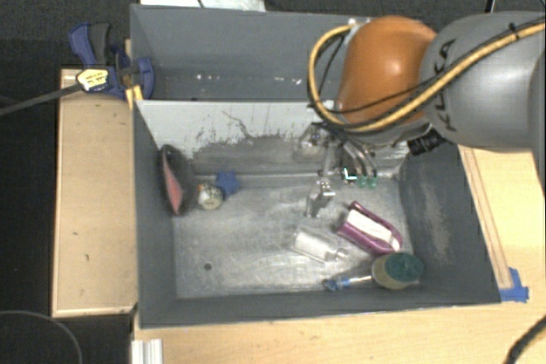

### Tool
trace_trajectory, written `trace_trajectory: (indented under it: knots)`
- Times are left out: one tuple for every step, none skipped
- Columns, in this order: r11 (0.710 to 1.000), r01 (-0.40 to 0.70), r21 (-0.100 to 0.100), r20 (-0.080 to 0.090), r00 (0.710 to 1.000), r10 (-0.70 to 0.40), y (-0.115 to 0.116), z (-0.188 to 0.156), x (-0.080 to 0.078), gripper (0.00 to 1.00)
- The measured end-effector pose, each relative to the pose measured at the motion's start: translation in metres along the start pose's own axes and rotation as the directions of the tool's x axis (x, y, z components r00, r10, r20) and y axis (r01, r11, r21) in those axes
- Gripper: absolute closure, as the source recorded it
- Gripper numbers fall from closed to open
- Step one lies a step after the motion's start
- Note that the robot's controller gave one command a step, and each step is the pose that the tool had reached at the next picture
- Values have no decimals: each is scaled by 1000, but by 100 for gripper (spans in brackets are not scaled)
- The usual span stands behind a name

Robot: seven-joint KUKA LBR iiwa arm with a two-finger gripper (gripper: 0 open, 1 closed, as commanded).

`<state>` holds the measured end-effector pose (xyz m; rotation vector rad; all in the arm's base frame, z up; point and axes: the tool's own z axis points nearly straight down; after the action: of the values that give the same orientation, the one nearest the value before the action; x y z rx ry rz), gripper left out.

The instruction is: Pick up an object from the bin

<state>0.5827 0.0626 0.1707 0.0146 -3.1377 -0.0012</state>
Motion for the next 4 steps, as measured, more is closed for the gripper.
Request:
trace_trajectory:
  knots:
    - [999, 50, 1, -2, 999, -50, -13, 93, 99, 0]
    - [999, 43, -1, 11, 999, -43, -13, 99, 96, 0]
    - [999, 40, -1, 20, 999, -40, -13, 96, 93, 100]
    - [999, 36, 0, 15, 999, -36, -13, -20, 83, 100]
